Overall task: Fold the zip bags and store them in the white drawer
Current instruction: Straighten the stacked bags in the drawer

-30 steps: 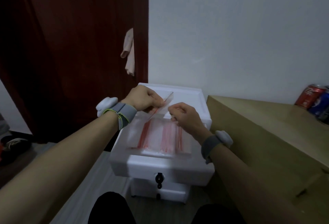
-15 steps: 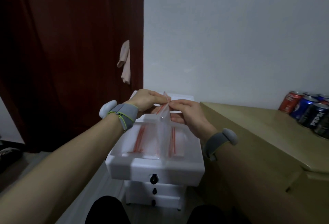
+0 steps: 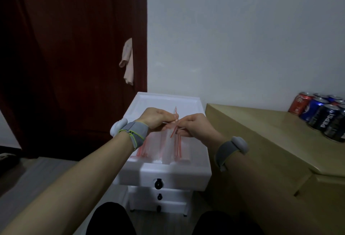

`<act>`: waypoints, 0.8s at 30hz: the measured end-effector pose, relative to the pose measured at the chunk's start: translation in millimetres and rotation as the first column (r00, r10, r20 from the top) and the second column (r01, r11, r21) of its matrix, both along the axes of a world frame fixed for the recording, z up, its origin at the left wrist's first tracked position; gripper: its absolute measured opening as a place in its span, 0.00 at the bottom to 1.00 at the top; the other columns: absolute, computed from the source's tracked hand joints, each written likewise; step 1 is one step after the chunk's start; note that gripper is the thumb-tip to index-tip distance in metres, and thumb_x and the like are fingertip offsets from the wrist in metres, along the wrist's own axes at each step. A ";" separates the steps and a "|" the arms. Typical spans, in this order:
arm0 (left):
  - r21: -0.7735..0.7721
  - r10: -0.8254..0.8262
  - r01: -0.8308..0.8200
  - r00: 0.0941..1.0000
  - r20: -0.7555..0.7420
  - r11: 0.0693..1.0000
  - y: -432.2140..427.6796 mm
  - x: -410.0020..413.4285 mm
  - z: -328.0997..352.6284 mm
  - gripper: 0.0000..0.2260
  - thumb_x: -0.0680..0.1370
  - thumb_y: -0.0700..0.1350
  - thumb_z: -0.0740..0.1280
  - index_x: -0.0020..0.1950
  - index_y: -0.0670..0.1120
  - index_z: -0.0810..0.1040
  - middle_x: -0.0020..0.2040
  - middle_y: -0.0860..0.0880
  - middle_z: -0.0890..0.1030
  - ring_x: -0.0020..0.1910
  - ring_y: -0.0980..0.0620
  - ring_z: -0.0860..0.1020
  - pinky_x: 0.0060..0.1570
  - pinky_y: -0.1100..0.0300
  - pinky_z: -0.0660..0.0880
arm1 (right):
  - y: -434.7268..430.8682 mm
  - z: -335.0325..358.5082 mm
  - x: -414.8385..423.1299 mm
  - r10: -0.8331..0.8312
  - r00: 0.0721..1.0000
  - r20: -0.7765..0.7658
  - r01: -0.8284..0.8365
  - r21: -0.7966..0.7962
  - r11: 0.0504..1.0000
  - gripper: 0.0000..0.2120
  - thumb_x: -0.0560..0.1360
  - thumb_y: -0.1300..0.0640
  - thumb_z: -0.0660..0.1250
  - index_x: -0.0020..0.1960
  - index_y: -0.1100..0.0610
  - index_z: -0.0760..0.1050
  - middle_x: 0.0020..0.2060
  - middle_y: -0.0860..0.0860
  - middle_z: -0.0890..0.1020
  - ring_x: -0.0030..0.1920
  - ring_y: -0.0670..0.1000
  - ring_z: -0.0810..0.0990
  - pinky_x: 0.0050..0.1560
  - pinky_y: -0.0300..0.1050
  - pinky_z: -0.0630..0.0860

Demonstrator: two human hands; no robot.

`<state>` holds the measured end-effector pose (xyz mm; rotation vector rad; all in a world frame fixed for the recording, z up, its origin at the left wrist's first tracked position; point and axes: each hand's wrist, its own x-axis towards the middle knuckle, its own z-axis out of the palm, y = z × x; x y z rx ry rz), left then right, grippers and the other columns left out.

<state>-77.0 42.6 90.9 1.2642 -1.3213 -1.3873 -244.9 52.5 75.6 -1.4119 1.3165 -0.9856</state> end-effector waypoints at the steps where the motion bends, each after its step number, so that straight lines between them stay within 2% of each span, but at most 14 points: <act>1: -0.003 -0.007 0.007 1.000 0.020 1.000 -0.6 1.6 -1.7 0.11 0.72 0.41 0.76 0.50 0.36 0.84 0.34 0.46 0.82 0.27 0.56 0.78 0.29 0.67 0.73 | -0.3 -1.1 -0.9 -0.003 1.000 -0.004 0.003 0.013 1.000 0.04 0.75 0.64 0.70 0.43 0.63 0.83 0.37 0.58 0.85 0.38 0.52 0.85 0.51 0.47 0.83; 5: 0.013 -0.047 0.046 0.993 0.109 0.999 -2.3 2.7 -8.9 0.08 0.73 0.39 0.75 0.50 0.37 0.84 0.31 0.47 0.81 0.25 0.56 0.75 0.28 0.67 0.71 | -1.5 -5.4 -0.7 -0.025 1.000 -0.018 0.026 0.073 0.997 0.05 0.75 0.64 0.69 0.44 0.67 0.82 0.36 0.59 0.84 0.36 0.53 0.85 0.49 0.51 0.84; 10: 0.028 -0.088 0.085 0.987 0.138 0.996 -5.8 5.1 -12.3 0.02 0.75 0.38 0.72 0.45 0.41 0.85 0.31 0.47 0.80 0.29 0.54 0.75 0.37 0.62 0.72 | 0.8 -5.4 1.6 0.025 0.997 -0.080 -0.018 0.084 0.996 0.05 0.76 0.60 0.69 0.46 0.62 0.81 0.40 0.56 0.84 0.40 0.53 0.85 0.43 0.49 0.84; 11: 0.036 -0.105 0.101 0.984 0.140 0.994 -6.9 5.8 -13.0 0.04 0.76 0.37 0.70 0.44 0.42 0.84 0.31 0.48 0.80 0.29 0.54 0.76 0.38 0.62 0.73 | 0.6 -4.5 2.3 0.035 0.997 -0.075 -0.029 0.087 0.996 0.04 0.77 0.61 0.68 0.46 0.61 0.80 0.41 0.57 0.84 0.40 0.53 0.85 0.42 0.49 0.84; 14: 0.075 -0.153 0.147 0.984 0.086 0.986 -6.3 8.2 -14.6 0.11 0.80 0.34 0.61 0.41 0.43 0.79 0.33 0.48 0.78 0.32 0.54 0.75 0.40 0.63 0.76 | -0.5 -1.8 5.6 0.017 0.999 0.041 -0.022 0.124 0.992 0.03 0.76 0.67 0.65 0.46 0.63 0.78 0.42 0.59 0.83 0.36 0.53 0.84 0.38 0.48 0.83; 17: 0.119 -0.121 0.125 0.992 -0.038 0.985 -4.7 15.0 -14.3 0.12 0.80 0.35 0.58 0.40 0.45 0.74 0.36 0.48 0.74 0.33 0.53 0.73 0.41 0.62 0.78 | -5.3 -7.1 -1.2 -0.114 0.985 0.132 0.089 0.177 0.980 0.04 0.76 0.68 0.63 0.44 0.64 0.75 0.40 0.59 0.81 0.33 0.55 0.82 0.41 0.52 0.83; 19: 0.119 -0.050 0.057 0.997 -0.056 0.991 -4.0 20.0 -14.8 0.09 0.80 0.37 0.60 0.42 0.46 0.75 0.36 0.49 0.75 0.34 0.53 0.74 0.43 0.59 0.79 | -8.8 -14.4 -8.5 -0.170 0.984 0.057 0.159 0.158 0.975 0.06 0.78 0.65 0.60 0.43 0.61 0.73 0.39 0.57 0.79 0.34 0.55 0.82 0.44 0.58 0.82; 21: 0.116 -0.011 0.018 0.998 -0.063 0.993 -1.4 19.3 -13.7 0.08 0.80 0.38 0.61 0.44 0.45 0.76 0.38 0.48 0.76 0.36 0.51 0.76 0.45 0.55 0.80 | -6.4 -18.9 -7.7 -0.144 0.990 -0.009 0.143 0.160 0.977 0.07 0.80 0.60 0.59 0.45 0.60 0.72 0.41 0.56 0.78 0.37 0.56 0.82 0.45 0.60 0.82; 22: 0.115 -0.011 0.020 0.997 -0.078 0.993 -0.5 17.0 -13.5 0.08 0.81 0.38 0.61 0.43 0.45 0.76 0.39 0.47 0.77 0.38 0.49 0.77 0.47 0.53 0.81 | -4.1 -19.6 -4.0 -0.110 0.994 -0.002 0.108 0.191 0.976 0.08 0.81 0.56 0.60 0.48 0.60 0.72 0.43 0.57 0.78 0.39 0.57 0.82 0.43 0.60 0.82; 24: 0.108 -0.027 0.038 0.995 -0.101 0.993 2.4 8.2 -10.4 0.10 0.81 0.38 0.59 0.42 0.45 0.76 0.41 0.46 0.77 0.41 0.48 0.77 0.51 0.49 0.81 | -1.9 -19.9 3.6 -0.028 0.999 0.033 0.018 0.265 0.964 0.18 0.77 0.46 0.66 0.58 0.59 0.72 0.50 0.58 0.80 0.44 0.59 0.83 0.39 0.57 0.83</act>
